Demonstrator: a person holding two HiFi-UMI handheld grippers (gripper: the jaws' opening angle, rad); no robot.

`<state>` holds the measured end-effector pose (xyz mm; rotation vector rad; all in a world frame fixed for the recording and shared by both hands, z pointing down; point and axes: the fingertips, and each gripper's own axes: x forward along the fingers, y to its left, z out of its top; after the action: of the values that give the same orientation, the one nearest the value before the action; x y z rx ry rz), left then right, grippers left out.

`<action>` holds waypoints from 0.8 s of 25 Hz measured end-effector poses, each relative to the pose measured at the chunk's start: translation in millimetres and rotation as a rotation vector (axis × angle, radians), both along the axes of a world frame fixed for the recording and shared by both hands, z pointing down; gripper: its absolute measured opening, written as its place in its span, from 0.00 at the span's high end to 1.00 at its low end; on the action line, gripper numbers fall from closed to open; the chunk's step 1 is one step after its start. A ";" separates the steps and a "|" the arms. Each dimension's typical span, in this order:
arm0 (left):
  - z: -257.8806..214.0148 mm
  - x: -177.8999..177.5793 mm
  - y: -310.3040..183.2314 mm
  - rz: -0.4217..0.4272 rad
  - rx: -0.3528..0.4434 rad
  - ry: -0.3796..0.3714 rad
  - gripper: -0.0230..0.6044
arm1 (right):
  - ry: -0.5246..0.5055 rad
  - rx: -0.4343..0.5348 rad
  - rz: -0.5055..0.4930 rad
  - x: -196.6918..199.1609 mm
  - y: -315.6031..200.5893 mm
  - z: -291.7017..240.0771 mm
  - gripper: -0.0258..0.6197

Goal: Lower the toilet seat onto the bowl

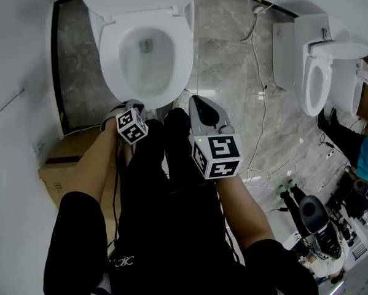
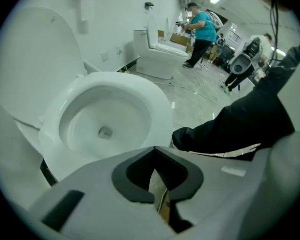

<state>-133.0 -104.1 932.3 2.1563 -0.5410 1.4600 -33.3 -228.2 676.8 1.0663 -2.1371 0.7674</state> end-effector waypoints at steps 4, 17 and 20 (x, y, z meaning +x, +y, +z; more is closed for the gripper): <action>19.4 -2.4 -3.9 -0.095 -0.031 0.013 0.96 | 0.005 -0.021 -0.037 -6.7 -1.2 14.8 0.95; 67.8 -4.6 -3.6 -0.215 -0.111 -0.013 0.96 | 0.012 -0.056 -0.083 -13.7 -8.2 43.8 0.95; 67.1 -3.7 -3.8 -0.207 -0.123 -0.021 0.96 | 0.009 -0.054 -0.077 -10.4 -11.2 43.0 0.95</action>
<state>-136.7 -108.0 999.4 1.9298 -0.6438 1.3673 -43.7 -239.4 719.7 0.9516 -2.1249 0.7780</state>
